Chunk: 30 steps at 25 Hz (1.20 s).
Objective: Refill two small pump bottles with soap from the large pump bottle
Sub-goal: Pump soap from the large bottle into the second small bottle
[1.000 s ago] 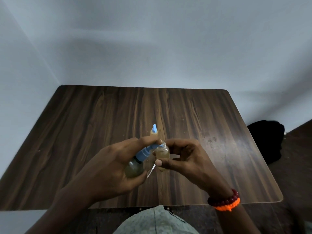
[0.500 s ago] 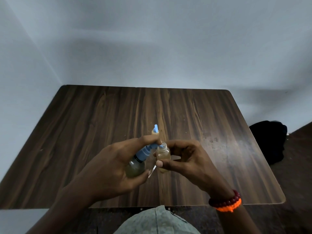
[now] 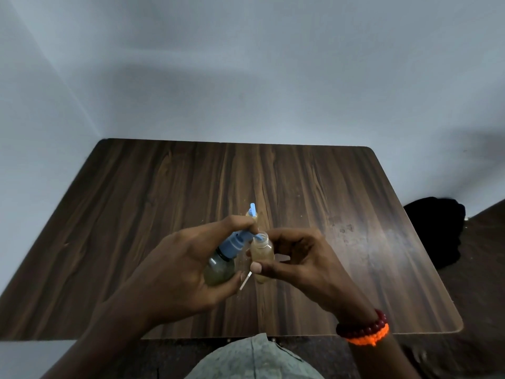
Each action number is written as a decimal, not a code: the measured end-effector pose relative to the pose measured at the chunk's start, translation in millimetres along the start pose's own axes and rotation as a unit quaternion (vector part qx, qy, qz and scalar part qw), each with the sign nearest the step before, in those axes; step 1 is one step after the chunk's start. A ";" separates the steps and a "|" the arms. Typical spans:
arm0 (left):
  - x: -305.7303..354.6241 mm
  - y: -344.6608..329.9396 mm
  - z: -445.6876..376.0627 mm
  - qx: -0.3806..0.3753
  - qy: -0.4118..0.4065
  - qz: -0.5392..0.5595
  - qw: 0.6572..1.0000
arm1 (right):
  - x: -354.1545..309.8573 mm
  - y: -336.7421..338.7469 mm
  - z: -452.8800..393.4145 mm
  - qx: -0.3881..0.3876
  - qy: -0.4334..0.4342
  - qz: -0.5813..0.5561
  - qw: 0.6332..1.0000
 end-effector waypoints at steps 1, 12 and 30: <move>-1.0 -0.3 -0.4 -0.004 -0.001 0.005 1.000 | 0.3 0.0 -0.6 0.002 0.000 -0.002 1.000; -11.4 0.1 -4.2 0.010 -0.012 0.041 0.999 | 2.1 2.6 -6.9 0.005 0.004 0.001 1.000; -167.2 -31.9 -11.8 0.068 0.169 0.171 0.968 | 17.1 13.8 -11.1 0.036 -0.041 -0.003 0.998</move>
Point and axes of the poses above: each hand's wrist, its own z-axis away from the middle knuckle, its own y-axis out of the back of the hand, x = y × z, the point moved 3 cm from there along -z, towards the middle knuckle, and after that the axes turned 11 degrees about z, right-handed, at the moved point
